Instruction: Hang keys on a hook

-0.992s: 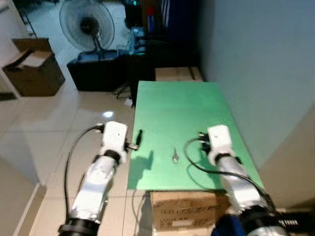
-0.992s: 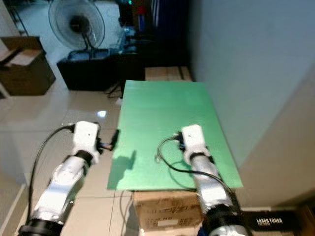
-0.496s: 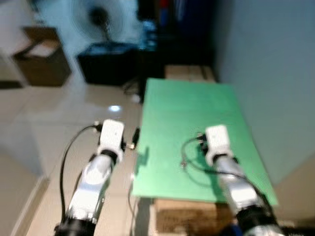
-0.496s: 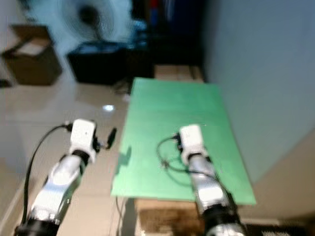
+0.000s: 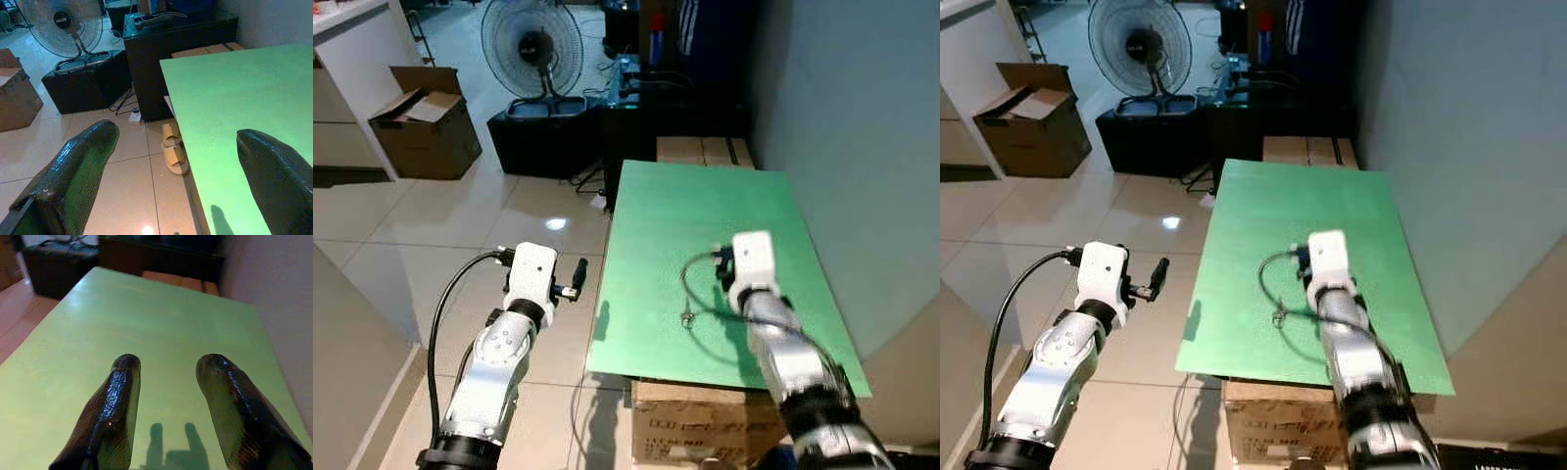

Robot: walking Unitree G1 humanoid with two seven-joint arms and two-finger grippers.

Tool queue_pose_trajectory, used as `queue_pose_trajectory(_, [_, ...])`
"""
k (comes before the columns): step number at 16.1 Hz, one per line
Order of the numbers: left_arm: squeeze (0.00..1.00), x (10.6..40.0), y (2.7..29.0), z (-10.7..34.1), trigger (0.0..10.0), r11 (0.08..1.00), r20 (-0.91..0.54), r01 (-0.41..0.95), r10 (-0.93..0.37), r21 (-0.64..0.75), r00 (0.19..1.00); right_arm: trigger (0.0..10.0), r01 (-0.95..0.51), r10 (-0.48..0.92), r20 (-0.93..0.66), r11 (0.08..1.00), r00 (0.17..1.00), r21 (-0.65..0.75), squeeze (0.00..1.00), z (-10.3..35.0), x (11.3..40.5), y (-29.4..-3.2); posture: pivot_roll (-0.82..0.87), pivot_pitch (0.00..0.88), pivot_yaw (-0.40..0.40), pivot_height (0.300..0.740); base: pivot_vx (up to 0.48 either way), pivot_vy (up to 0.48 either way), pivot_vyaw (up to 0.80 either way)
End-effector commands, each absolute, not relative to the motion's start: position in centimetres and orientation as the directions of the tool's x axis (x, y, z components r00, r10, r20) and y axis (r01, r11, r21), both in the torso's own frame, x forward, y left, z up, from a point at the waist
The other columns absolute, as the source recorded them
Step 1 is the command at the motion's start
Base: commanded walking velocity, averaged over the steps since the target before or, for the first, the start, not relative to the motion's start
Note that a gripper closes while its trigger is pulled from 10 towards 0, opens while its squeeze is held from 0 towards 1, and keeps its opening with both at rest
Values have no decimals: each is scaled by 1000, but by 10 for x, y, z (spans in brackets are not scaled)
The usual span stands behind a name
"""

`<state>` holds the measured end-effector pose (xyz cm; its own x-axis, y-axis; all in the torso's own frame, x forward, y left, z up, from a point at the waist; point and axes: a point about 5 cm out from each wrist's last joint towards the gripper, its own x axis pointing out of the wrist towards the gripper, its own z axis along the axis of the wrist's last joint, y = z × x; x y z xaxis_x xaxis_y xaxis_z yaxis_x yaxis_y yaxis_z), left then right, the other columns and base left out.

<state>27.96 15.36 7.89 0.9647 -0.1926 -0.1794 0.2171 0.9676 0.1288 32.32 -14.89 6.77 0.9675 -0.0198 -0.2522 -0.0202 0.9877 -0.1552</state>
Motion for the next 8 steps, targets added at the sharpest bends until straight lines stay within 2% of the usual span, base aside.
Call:
queue_pose_trajectory(1, [0,278,157,81,10000,961,-184,227,-197,159,963,10000,11,-48,-242,989,969,-151,0,76,333,-146,-91,0,68,723,0,0,0])
queue_pose_trajectory(5, [0,270,165,79,10000,961,-195,217,-183,172,964,10000,11,-49,-206,983,977,-185,0,90,354,-139,-56,0,57,723,0,0,0])
queue_pose_trajectory(8, [0,264,168,78,10000,964,-200,202,-167,171,966,10000,-8,-39,-260,984,965,-175,0,82,357,-133,-31,0,38,723,0,0,0])
